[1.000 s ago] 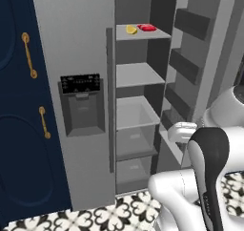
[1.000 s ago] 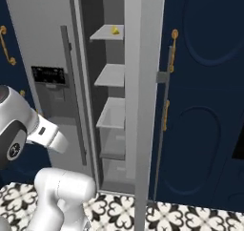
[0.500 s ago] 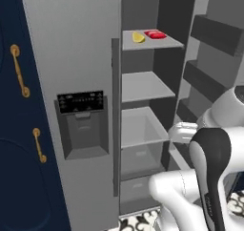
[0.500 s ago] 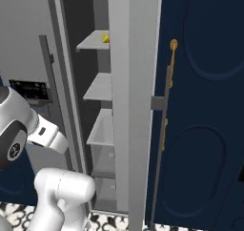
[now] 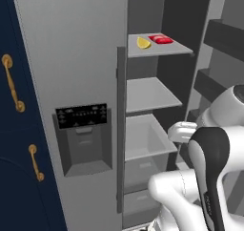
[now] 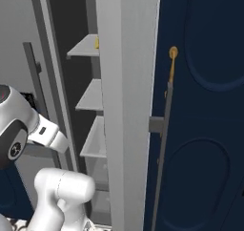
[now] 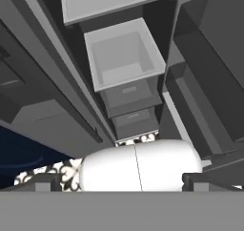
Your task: Grab a lemon wedge from the fridge and one ice cube from the ice bowl, and put them in the glass of lemonade.
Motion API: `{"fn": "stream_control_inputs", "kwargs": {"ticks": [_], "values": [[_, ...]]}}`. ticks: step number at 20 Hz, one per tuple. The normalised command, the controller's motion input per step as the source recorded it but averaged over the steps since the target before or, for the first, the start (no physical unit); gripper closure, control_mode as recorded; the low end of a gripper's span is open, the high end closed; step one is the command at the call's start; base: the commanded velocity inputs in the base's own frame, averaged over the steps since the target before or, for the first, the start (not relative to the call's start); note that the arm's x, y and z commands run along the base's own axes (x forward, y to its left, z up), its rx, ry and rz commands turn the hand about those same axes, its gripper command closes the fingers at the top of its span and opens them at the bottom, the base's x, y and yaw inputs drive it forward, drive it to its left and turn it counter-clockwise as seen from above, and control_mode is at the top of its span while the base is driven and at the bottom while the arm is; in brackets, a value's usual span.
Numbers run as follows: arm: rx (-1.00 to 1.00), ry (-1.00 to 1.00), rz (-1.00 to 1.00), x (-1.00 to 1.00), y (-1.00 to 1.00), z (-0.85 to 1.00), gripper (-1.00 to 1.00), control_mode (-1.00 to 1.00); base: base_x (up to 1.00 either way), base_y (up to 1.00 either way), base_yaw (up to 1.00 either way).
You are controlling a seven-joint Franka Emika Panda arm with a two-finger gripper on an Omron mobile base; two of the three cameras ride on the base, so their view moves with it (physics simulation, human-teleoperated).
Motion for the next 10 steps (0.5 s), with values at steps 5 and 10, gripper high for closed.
{"fn": "stream_control_inputs", "kwargs": {"ticks": [5, 10], "values": [[0.0, 0.0, 0.0, 0.0, 0.0, 0.0, -1.0, 1.0, 0.0, 0.08, -0.12], [0.0, 0.0, 0.0, 0.0, 0.0, 0.0, -1.0, 1.0, 0.0, 0.15, -0.14]]}}
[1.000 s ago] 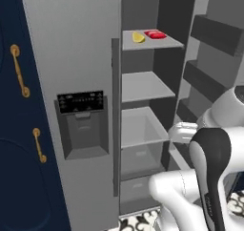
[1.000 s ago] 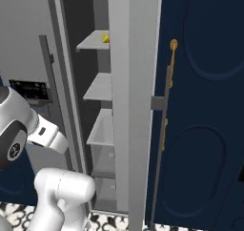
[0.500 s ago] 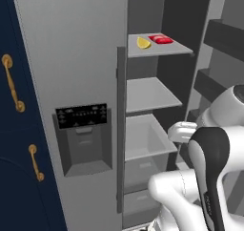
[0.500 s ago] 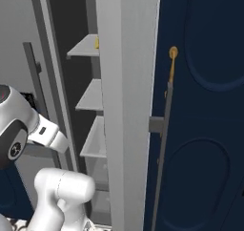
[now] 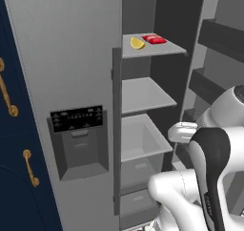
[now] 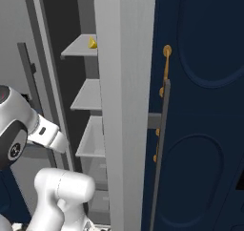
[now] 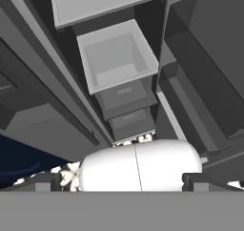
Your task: Grab a lemon wedge from the fridge and one ice cube from the ice bowl, and put them in the glass of lemonade.
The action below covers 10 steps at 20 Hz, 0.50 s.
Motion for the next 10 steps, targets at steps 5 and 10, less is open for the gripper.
{"fn": "stream_control_inputs", "kwargs": {"ticks": [5, 10], "values": [[0.0, -0.06, -0.01, 0.05, 0.04, 0.07, -1.0, -1.0, 0.04, 0.01, -0.02], [-0.02, -0.24, 0.05, 0.0, 0.03, 0.76, -1.0, -1.0, 0.0, 0.0, 0.0]]}}
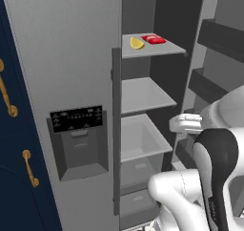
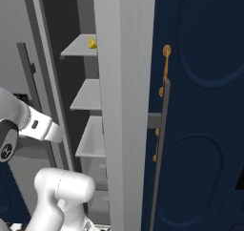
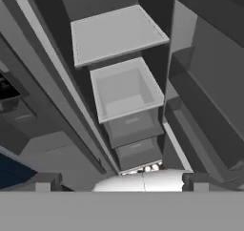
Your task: Grab a lemon wedge from the fridge and one ice cube from the ice bowl, and put them in the glass of lemonade.
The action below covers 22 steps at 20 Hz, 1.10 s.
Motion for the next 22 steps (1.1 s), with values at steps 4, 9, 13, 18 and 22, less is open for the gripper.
{"fn": "stream_control_inputs", "kwargs": {"ticks": [4, 9, 13, 18, 22], "values": [[0.0, -0.18, 0.05, 0.0, 0.0, 0.79, -1.0, -1.0, 0.0, 0.0, 0.0], [-0.01, -0.03, 0.0, 0.19, 0.02, 0.53, -1.0, -1.0, 0.0, 0.0, 0.0], [-0.06, 0.0, 0.0, 0.28, 0.08, 0.14, -1.0, -1.0, 0.0, 0.0, 0.0], [-0.05, -0.02, 0.0, 0.22, 0.0, 0.19, -1.0, -1.0, 0.0, 0.0, 0.0], [-0.01, -0.05, 0.01, 0.11, 0.0, 0.32, -1.0, -1.0, 0.0, 0.0, 0.0]]}}
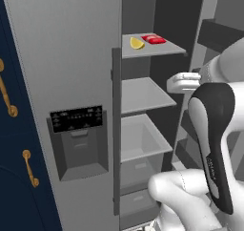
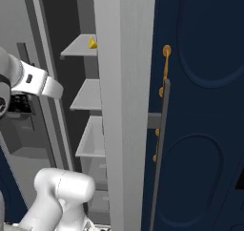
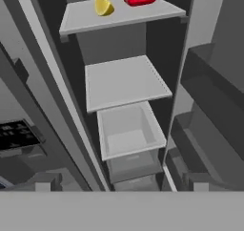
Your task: Grab a lemon wedge from the fridge and one ice cube from the ice bowl, and put them in the glass of lemonade.
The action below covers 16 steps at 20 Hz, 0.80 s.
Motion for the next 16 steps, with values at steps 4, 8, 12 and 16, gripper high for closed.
{"fn": "stream_control_inputs", "kwargs": {"ticks": [4, 8, 12, 16], "values": [[0.0, -0.12, 0.06, 0.23, -0.06, 0.26, -1.0, -1.0, 0.0, 0.0, 0.0], [-0.02, -0.14, 0.08, 0.45, -0.28, 0.01, -1.0, -1.0, 0.0, 0.0, 0.0], [-0.01, -0.02, 0.03, 0.66, -0.17, 0.06, -1.0, -1.0, 0.0, 0.0, 0.0], [0.0, 0.01, 0.01, 0.72, 0.0, 0.13, -1.0, -1.0, 0.0, 0.0, 0.0]]}}
